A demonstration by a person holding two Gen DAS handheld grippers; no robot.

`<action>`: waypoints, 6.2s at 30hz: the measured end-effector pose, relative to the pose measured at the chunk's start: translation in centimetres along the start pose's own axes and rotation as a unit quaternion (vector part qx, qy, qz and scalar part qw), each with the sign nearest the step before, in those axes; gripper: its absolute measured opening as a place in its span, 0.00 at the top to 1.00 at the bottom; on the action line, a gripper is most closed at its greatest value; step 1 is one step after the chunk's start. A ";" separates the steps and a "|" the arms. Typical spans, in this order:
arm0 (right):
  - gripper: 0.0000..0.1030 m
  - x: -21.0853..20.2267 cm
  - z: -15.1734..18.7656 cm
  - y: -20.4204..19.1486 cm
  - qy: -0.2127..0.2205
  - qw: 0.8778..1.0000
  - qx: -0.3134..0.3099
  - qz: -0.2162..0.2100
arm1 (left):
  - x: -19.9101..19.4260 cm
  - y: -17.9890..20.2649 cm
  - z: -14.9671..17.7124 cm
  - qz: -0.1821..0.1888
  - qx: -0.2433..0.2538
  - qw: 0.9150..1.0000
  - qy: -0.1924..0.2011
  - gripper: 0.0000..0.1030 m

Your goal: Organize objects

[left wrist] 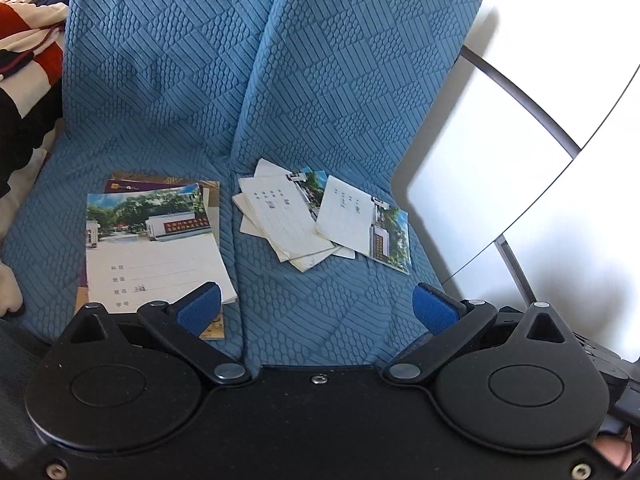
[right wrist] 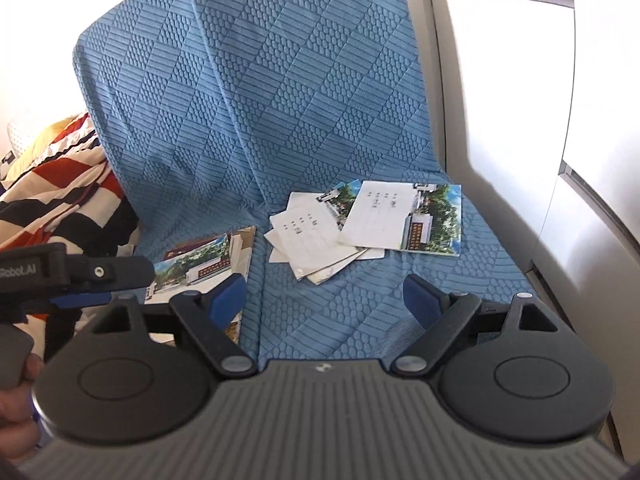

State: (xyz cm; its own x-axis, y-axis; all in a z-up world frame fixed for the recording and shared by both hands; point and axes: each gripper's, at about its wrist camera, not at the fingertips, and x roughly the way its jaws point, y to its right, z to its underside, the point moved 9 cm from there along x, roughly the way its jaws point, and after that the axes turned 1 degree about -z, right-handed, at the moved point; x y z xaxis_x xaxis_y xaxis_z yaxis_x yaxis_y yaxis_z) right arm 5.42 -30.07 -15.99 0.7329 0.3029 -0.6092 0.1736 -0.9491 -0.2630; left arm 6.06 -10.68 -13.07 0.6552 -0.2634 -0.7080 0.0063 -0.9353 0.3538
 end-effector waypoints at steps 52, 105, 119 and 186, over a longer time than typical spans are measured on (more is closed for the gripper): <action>0.62 17.4 0.4 16.5 0.034 0.986 0.156 0.049 | 24.9 4.8 -1.3 0.004 -0.029 0.999 -0.036 0.11; 0.36 20.5 3.5 13.2 -0.024 0.872 0.439 -0.214 | 22.7 4.1 2.0 0.065 -0.219 0.967 -0.110 1.00; 0.63 19.8 5.3 15.6 -0.035 0.887 0.436 -0.150 | 23.5 1.5 2.8 0.056 -0.169 0.978 -0.107 0.69; 0.94 17.9 3.8 16.0 -0.001 0.891 0.404 -0.206 | 22.7 3.0 4.4 0.161 -0.260 0.943 -0.128 0.96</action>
State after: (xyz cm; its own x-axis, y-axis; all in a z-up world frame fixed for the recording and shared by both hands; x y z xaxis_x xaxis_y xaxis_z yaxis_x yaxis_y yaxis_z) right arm 18.78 -39.52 -33.93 0.7154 0.6122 -0.3366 -0.1028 -0.3843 -0.9175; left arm 17.60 -20.47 -30.74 0.4836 -0.6251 -0.6127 0.2507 -0.5718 0.7812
